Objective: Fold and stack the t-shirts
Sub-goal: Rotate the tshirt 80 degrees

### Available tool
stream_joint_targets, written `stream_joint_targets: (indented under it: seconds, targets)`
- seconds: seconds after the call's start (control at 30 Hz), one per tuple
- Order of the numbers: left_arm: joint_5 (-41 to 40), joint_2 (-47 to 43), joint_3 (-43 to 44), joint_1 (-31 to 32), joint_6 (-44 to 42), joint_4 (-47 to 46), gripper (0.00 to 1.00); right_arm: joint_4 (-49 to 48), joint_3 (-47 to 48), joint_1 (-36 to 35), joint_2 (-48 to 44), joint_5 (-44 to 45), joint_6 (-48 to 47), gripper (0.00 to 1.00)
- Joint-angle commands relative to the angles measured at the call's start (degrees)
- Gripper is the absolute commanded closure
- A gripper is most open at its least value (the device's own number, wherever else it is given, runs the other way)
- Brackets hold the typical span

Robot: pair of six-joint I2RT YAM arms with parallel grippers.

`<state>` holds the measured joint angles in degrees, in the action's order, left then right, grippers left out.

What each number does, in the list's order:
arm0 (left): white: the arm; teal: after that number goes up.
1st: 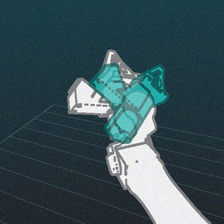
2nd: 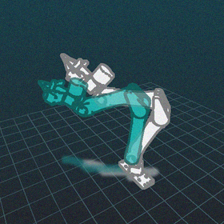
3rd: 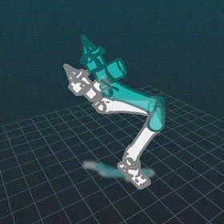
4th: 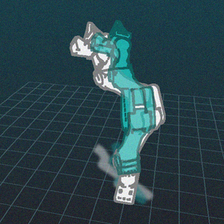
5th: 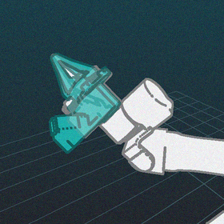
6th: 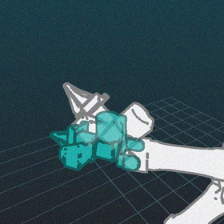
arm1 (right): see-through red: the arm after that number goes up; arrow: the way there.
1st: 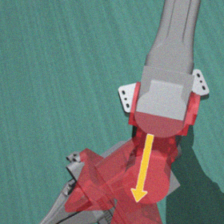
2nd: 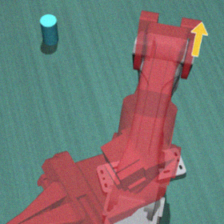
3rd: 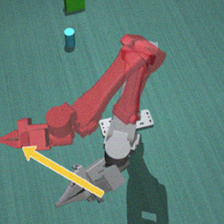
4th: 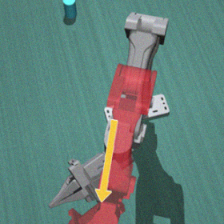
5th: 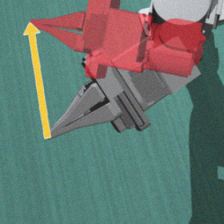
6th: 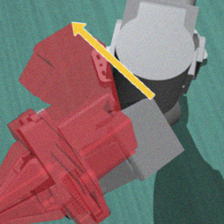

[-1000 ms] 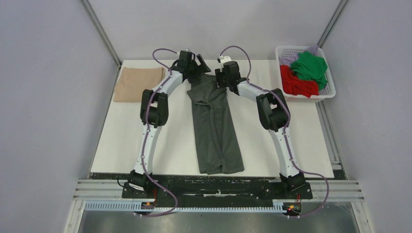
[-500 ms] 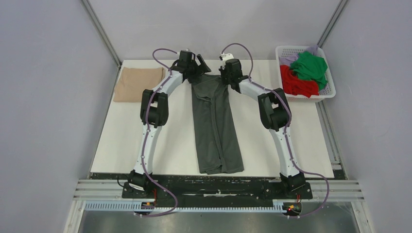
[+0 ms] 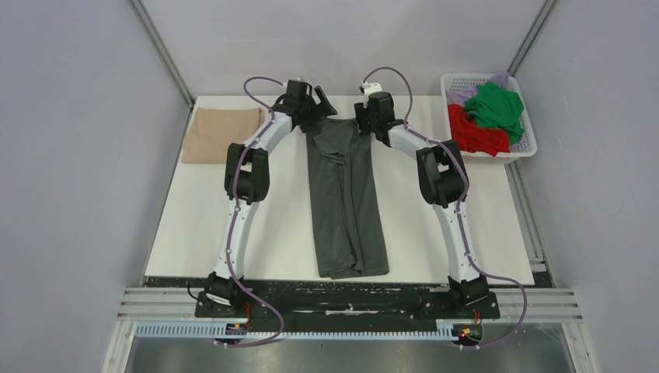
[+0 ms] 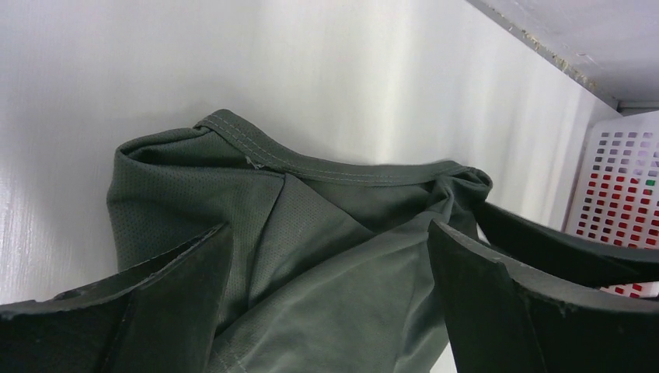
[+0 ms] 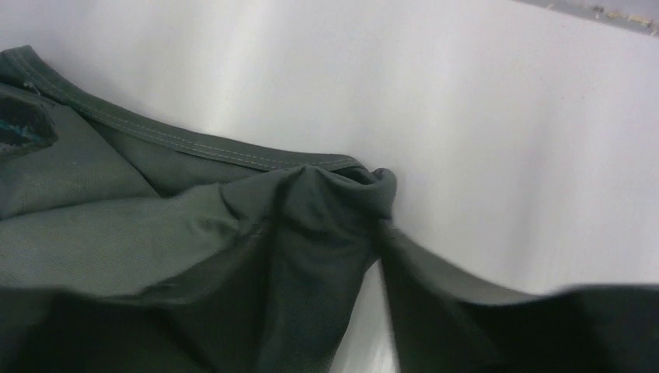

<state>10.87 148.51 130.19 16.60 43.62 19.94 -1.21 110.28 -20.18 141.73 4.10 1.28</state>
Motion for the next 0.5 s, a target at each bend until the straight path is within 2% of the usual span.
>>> stream_joint_targets:
  seconds: [0.0, 0.03, 0.07, 0.27, 0.47]
  targets:
    - [0.4, -0.4, 5.2, -0.4, -1.5, 1.6, 0.00, -2.6, 1.1, -0.2, -2.7, -1.5, -0.8, 0.29]
    - [0.5, -1.1, 6.2, -0.4, -1.9, 2.2, 0.00, -3.0, 0.3, -0.2, -4.6, -1.6, -0.8, 0.14]
    - [0.8, -2.1, 6.5, -0.4, -2.4, 2.4, 0.00, -3.6, -1.0, -0.2, -6.3, -1.6, -0.8, 0.03]
    - [0.8, -13.5, -1.3, -0.2, -4.6, 3.3, 0.00, -4.6, -10.5, -0.2, -19.9, 1.4, -0.8, 0.02]
    - [-4.0, -28.4, -14.6, 3.3, -7.8, 9.7, 0.00, -5.9, -29.6, -0.4, -36.8, -1.5, 2.7, 0.02]
